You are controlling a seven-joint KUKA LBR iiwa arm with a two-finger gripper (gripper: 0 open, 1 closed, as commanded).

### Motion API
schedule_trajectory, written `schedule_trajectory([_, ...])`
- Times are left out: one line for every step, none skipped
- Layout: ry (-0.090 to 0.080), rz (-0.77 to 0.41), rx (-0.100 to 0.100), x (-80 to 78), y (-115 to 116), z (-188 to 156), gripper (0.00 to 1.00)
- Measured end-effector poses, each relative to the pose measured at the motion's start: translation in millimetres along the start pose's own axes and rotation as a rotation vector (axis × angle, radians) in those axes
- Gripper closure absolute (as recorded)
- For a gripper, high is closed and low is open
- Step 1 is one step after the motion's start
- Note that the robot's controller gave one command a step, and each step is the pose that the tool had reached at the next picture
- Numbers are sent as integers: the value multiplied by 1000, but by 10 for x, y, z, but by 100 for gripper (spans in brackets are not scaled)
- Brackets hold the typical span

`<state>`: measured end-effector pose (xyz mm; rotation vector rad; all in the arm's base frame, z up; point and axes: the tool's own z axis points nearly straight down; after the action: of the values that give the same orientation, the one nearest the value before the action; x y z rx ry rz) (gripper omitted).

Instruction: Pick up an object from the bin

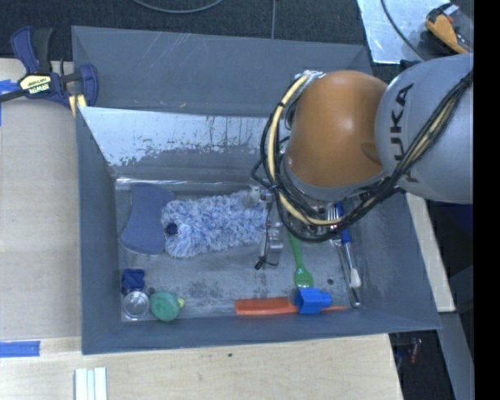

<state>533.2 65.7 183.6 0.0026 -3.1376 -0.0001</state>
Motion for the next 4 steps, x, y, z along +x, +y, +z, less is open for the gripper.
schedule_trajectory([-7,2,-1,-20,-3,-32,0])
schedule_trajectory([-9,-137,0,-762,-31,1165,0])
schedule_trajectory([-20,-14,-2,-864,167,1119,0])
schedule_trajectory([-16,-95,-1,-807,19,1116,0])
